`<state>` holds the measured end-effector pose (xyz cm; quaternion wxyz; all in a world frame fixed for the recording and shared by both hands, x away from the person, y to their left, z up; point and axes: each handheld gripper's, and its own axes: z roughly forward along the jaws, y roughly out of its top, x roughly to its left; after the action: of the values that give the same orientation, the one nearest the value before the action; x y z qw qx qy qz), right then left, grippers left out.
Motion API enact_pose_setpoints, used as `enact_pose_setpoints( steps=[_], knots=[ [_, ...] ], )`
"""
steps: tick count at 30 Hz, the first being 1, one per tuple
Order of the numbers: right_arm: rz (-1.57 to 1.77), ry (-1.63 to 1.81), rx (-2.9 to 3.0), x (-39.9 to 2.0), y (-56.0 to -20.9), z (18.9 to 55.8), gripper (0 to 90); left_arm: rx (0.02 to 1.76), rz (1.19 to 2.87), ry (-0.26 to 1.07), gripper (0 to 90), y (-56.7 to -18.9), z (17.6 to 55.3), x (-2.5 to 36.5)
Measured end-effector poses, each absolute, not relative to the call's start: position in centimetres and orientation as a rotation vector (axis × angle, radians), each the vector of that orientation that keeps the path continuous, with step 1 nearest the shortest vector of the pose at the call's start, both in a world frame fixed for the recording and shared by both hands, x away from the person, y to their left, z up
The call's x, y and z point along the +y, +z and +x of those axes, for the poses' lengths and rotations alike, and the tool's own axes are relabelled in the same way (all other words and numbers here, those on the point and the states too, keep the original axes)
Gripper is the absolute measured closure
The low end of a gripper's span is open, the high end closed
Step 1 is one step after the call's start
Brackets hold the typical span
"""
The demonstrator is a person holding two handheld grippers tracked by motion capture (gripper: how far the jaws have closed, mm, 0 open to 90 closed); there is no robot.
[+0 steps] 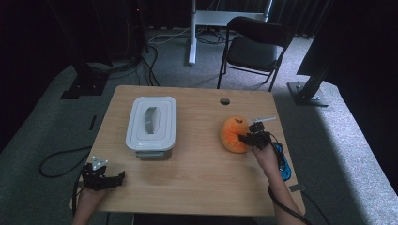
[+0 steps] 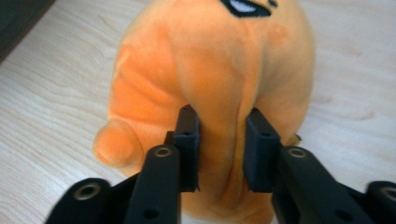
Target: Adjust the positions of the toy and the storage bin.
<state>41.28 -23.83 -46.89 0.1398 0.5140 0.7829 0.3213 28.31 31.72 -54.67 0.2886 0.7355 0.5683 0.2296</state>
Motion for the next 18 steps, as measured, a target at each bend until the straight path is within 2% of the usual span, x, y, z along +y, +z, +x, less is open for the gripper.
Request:
enact_pose_setpoints(
  steps=[10, 18],
  knots=[
    [1.47, 0.908, 2.165, -26.4, -43.4, 43.2, 74.3, 1.517, 1.964, 0.612, 0.3, -54.7, 28.3, 31.7],
    [1.527, 0.86, 2.112, -29.3, -42.9, 45.3, 74.1, 1.517, 1.964, 0.612, 0.3, -54.7, 28.3, 31.7]
  ],
)
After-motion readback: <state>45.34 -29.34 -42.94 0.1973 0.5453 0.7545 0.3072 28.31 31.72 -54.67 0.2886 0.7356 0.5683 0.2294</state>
